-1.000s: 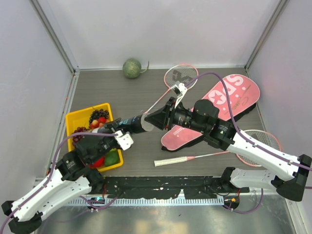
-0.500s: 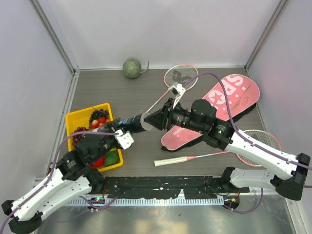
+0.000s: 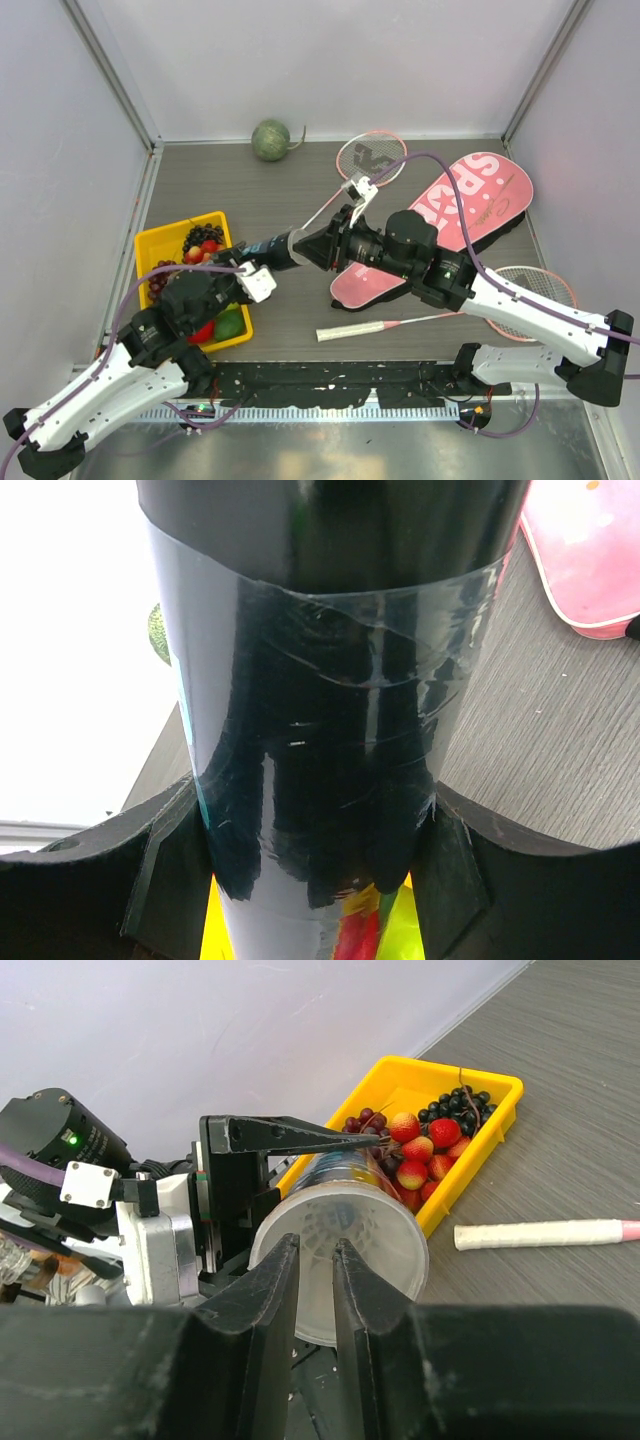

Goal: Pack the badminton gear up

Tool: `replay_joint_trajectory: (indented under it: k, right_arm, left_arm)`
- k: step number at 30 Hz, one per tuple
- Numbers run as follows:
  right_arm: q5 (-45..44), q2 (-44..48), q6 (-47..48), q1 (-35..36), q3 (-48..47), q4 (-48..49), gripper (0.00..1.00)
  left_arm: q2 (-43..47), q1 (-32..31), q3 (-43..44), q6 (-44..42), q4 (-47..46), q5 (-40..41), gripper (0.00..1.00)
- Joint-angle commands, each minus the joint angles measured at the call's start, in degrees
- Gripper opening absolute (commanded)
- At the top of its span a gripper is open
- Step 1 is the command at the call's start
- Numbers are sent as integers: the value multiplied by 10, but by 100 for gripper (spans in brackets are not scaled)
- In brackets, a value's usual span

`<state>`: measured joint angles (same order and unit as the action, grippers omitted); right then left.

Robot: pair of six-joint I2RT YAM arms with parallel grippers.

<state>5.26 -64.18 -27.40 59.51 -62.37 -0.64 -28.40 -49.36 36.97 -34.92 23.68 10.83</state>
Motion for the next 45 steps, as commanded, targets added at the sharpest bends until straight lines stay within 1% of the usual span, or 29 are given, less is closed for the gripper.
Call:
replay_joint_trajectory:
  k: [1, 8, 12, 15, 17, 19, 22, 24, 32, 35, 38, 41, 45]
  right_arm:
    - [-29, -25, 9, 15, 1, -21, 25]
    - [-5, -52, 6, 17, -6, -7, 25]
    - [8, -59, 1, 17, -9, -6, 25]
    - [35, -64, -5, 17, -9, 4, 24]
    - [45, -68, -6, 17, -8, 2, 25]
    - [44, -66, -13, 17, -1, 4, 24]
    - [44, -56, -31, 17, 26, 40, 24]
    - [41, -55, -33, 17, 30, 40, 24]
    - [37, -55, -63, 21, 79, 87, 24]
    - [25, -42, -57, 21, 63, 78, 24]
    - [20, -24, -70, 18, 41, 69, 28]
    - [5, -6, -60, 17, 11, 36, 28]
    - [-9, 21, -49, 17, -5, 11, 28]
  left_arm:
    - [1, -3, 36, 19, -50, -24, 0]
    - [10, -3, 28, 5, -52, -41, 0]
    - [36, -3, 0, -21, -80, -65, 0]
    - [57, -4, -21, -37, -102, -85, 0]
    - [62, -3, -24, -38, -108, -85, 0]
    - [61, -3, -20, -30, -112, -81, 0]
    - [56, -3, -9, -15, -109, -71, 0]
    - [53, -3, -2, -8, -103, -67, 0]
    - [57, -3, 18, 33, -119, -82, 0]
    - [53, -3, 26, 38, -111, -78, 0]
    - [50, -3, 26, 35, -100, -69, 0]
    - [46, -3, 18, 25, -92, -58, 0]
    - [40, -3, 18, 19, -87, -51, 0]
